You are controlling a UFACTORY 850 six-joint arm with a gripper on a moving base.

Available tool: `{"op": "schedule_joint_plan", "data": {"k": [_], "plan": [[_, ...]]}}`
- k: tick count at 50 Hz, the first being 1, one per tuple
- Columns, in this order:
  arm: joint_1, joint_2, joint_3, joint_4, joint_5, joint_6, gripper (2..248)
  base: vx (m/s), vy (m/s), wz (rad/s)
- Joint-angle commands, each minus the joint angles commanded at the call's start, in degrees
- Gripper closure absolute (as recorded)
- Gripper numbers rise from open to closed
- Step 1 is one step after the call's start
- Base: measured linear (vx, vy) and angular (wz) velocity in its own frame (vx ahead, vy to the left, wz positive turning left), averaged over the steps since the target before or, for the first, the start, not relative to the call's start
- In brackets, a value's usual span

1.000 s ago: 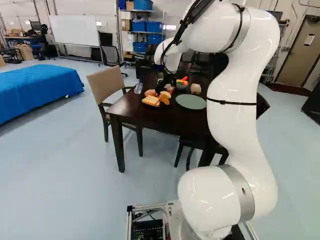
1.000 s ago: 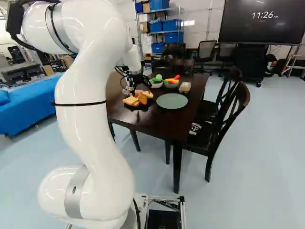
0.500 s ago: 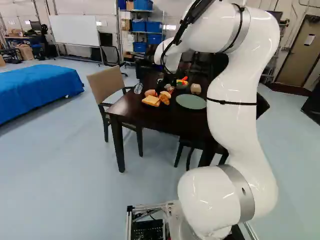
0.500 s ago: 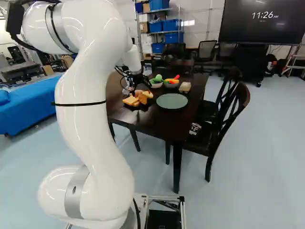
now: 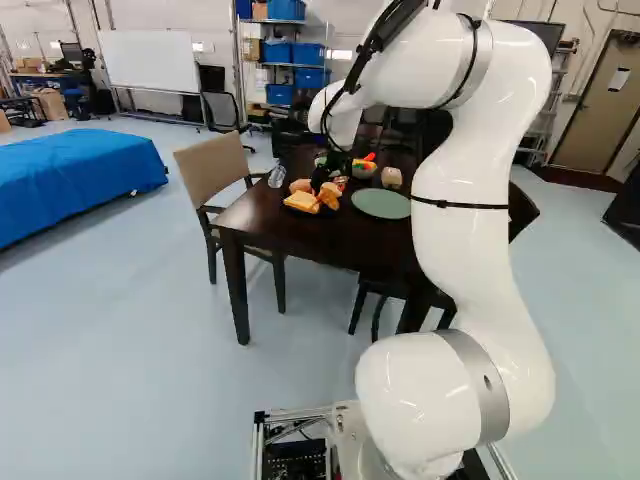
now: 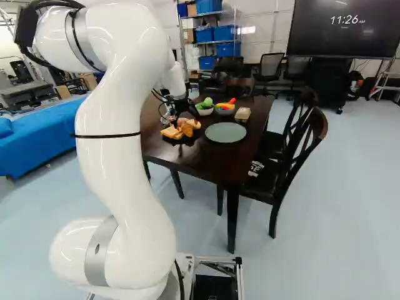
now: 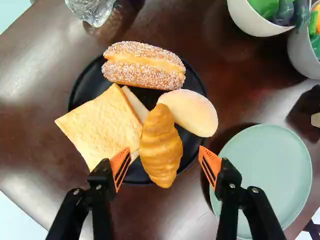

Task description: Move the croissant to the empty plate

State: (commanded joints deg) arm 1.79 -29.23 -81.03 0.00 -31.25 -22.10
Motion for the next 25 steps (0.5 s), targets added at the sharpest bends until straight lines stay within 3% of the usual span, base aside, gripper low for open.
{"op": "schedule_joint_plan", "data": {"k": [25], "plan": [[0.0,0.0,0.0,0.0,0.0,0.0,57,0.0,0.0,0.0]]}}
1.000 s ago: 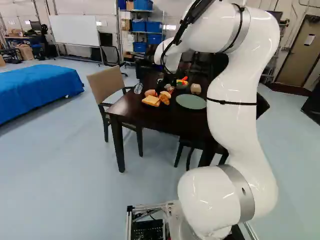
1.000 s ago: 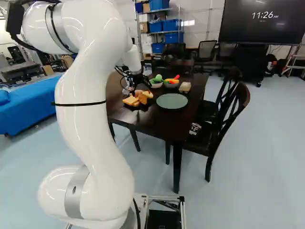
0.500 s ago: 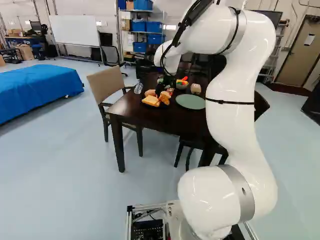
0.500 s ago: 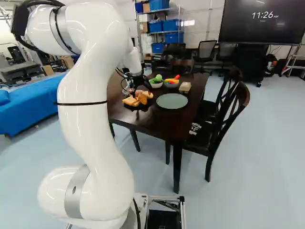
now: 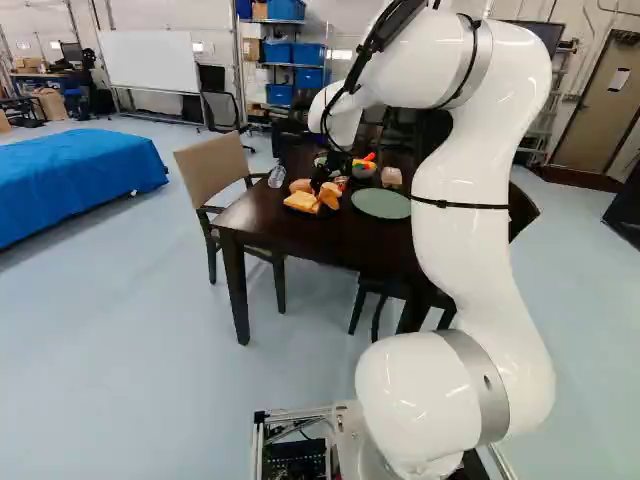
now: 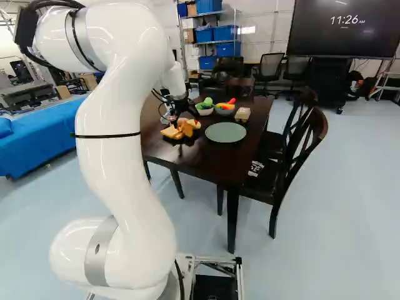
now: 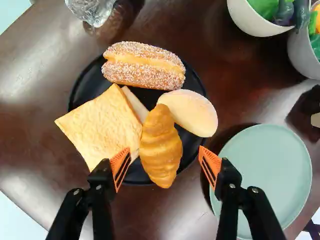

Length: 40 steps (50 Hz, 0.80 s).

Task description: Move the croissant to the empty plate

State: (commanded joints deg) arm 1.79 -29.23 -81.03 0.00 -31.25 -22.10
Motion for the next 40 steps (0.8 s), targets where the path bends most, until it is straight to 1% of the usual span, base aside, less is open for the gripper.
{"op": "schedule_joint_plan", "data": {"k": [9,10,14,15,20,21,25,26,30,31,35,36,40], "plan": [[0.0,0.0,0.0,0.0,0.0,0.0,62,0.0,0.0,0.0],[0.0,0.0,0.0,0.0,0.0,0.0,76,0.0,0.0,0.0],[0.0,0.0,0.0,0.0,0.0,0.0,76,0.0,0.0,0.0],[0.0,0.0,0.0,0.0,0.0,0.0,88,0.0,0.0,0.0],[0.0,0.0,0.0,0.0,0.0,0.0,88,0.0,0.0,0.0],[0.0,0.0,0.0,0.0,0.0,0.0,100,0.0,0.0,0.0],[0.0,0.0,0.0,0.0,0.0,0.0,100,0.0,0.0,0.0],[0.0,0.0,0.0,0.0,0.0,0.0,112,0.0,0.0,0.0],[0.0,0.0,0.0,0.0,0.0,0.0,112,0.0,0.0,0.0],[0.0,0.0,0.0,0.0,0.0,0.0,124,0.0,0.0,0.0],[0.0,0.0,0.0,0.0,0.0,0.0,124,0.0,0.0,0.0],[0.0,0.0,0.0,0.0,0.0,0.0,135,0.0,0.0,0.0],[0.0,0.0,0.0,0.0,0.0,0.0,135,0.0,0.0,0.0]]}}
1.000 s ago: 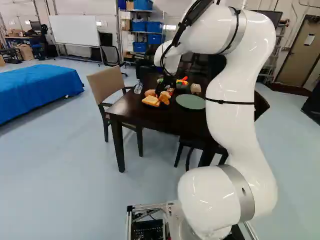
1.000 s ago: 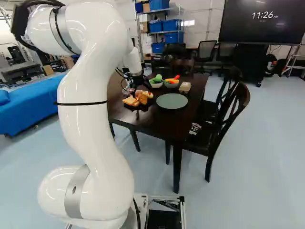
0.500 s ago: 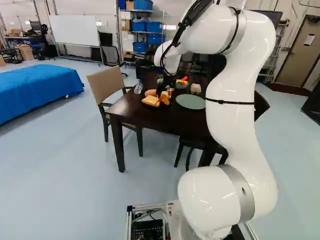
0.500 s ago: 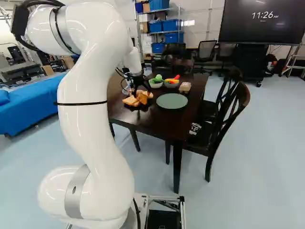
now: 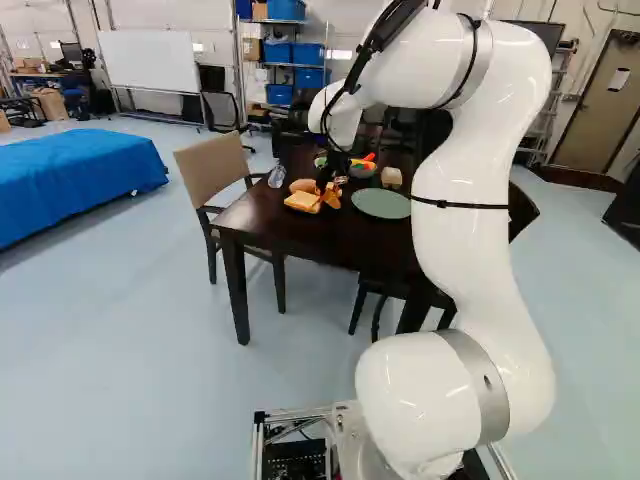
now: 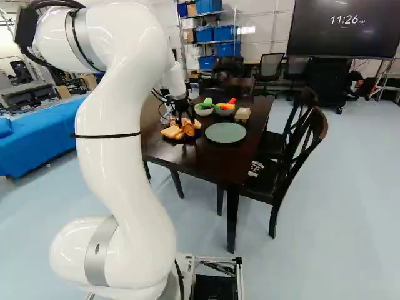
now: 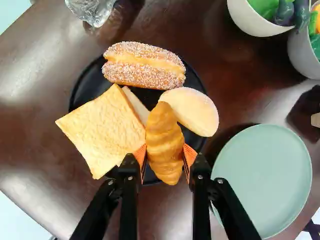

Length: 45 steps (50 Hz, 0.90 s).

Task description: Move the croissant to the empty plate

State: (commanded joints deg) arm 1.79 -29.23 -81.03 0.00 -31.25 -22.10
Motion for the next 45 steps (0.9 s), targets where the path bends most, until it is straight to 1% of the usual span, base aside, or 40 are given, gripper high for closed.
{"op": "schedule_joint_plan", "data": {"k": [1,2,6,7,12,45], "plan": [[0.0,0.0,0.0,0.0,0.0,0.0,135,0.0,0.0,0.0],[0.0,0.0,0.0,0.0,0.0,0.0,145,0.0,0.0,0.0],[0.0,0.0,0.0,0.0,0.0,0.0,145,0.0,0.0,0.0],[0.0,0.0,0.0,0.0,0.0,0.0,153,0.0,0.0,0.0],[0.0,0.0,0.0,0.0,0.0,0.0,150,0.0,0.0,0.0],[0.0,0.2,0.0,0.0,0.0,0.0,152,0.0,0.0,0.0]]}}
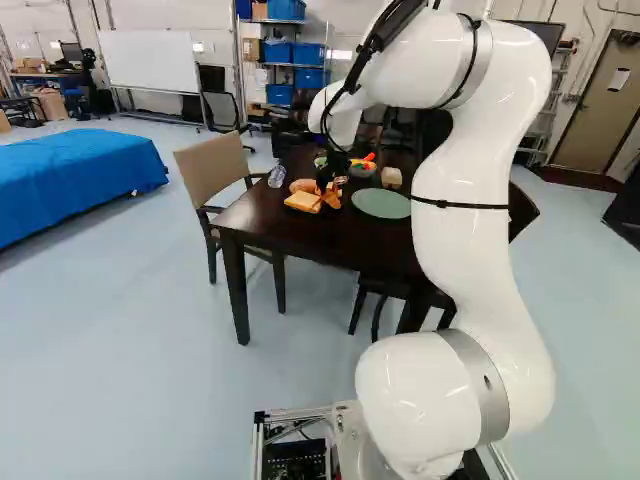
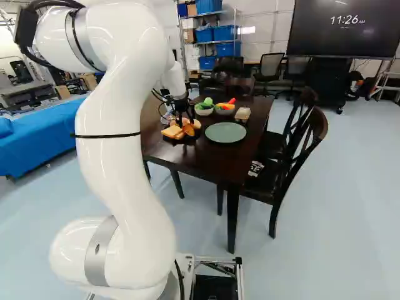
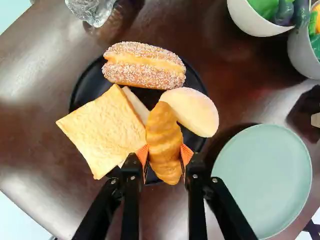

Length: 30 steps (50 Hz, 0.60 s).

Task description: Move the croissant to the empty plate

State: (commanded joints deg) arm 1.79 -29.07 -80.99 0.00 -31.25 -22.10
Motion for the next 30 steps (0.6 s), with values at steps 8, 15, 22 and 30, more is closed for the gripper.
{"op": "schedule_joint_plan", "data": {"k": [8,15,22,30], "plan": [[0.0,0.9,0.2,0.0,0.0,0.0,152,0.0,0.0,0.0],[0.0,1.9,0.4,0.0,0.0,0.0,152,0.0,0.0,0.0],[0.0,2.9,0.6,0.0,0.0,0.0,152,0.0,0.0,0.0],[0.0,4.0,0.7,0.0,0.0,0.0,152,0.0,0.0,0.0]]}}
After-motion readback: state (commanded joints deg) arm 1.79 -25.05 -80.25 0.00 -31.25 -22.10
